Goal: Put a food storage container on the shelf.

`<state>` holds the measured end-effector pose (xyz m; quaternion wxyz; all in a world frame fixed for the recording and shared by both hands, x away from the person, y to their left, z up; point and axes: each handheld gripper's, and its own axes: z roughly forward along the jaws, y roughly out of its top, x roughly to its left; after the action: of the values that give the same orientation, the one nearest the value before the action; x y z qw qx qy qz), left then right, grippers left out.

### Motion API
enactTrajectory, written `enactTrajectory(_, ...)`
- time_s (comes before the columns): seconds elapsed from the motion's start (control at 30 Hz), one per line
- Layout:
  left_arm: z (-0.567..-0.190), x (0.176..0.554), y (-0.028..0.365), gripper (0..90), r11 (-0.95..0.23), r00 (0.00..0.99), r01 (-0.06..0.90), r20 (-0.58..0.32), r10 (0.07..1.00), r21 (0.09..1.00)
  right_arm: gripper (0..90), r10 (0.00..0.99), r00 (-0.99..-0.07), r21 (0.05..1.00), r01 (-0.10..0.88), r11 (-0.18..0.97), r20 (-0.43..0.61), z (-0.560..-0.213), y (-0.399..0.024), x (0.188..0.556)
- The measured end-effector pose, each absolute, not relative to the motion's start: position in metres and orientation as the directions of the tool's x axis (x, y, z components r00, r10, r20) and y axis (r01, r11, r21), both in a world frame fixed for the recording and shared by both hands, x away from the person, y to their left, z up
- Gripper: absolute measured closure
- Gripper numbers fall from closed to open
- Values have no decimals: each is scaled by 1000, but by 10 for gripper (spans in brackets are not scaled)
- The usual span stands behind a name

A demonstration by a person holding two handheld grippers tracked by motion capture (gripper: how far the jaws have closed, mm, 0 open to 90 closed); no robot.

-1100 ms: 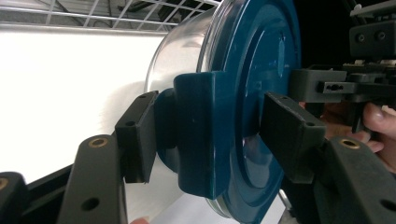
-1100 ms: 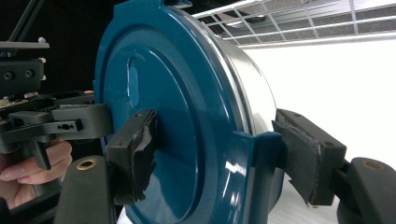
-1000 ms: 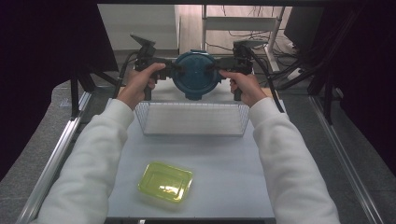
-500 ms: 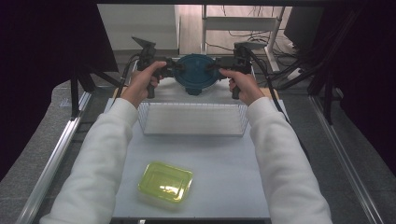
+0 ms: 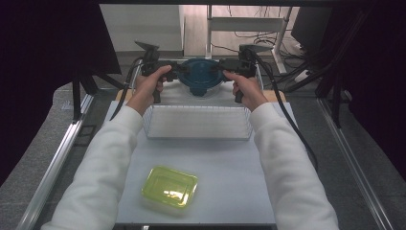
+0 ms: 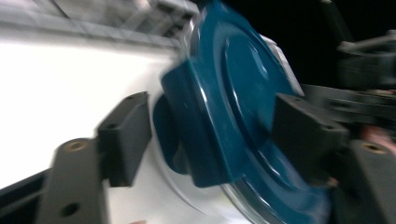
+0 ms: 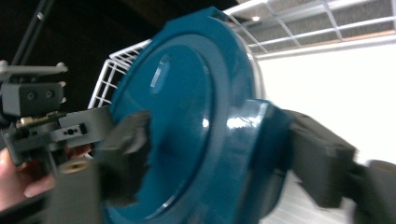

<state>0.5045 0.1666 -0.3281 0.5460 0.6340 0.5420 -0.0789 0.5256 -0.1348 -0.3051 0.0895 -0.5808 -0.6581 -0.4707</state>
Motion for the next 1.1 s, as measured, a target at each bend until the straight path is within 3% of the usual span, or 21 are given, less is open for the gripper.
enactTrajectory(0.03,-323,496,166,188,183,432,730,-653,623,658,146,701,-339,563,819,-108,627,-302,-134,519)
enactTrajectory(0.13,-318,485,168,168,167,455,685,-596,662,709,129,713,-376,618,779,-103,592,-295,-137,509)
enactTrajectory(0.4,-315,442,185,179,135,514,605,-514,687,785,116,754,-480,757,652,-36,449,-280,-149,474)
enactTrajectory(0.47,-318,423,192,184,109,552,581,-488,676,807,118,739,-544,797,604,14,399,-275,-154,452)
enactTrajectory(0.63,-328,379,204,192,74,592,536,-436,678,841,146,692,-632,824,558,94,349,-281,-168,415)
enactTrajectory(1.1,-383,288,202,208,-133,643,553,-320,696,823,174,685,-690,842,496,213,233,-347,-223,334)
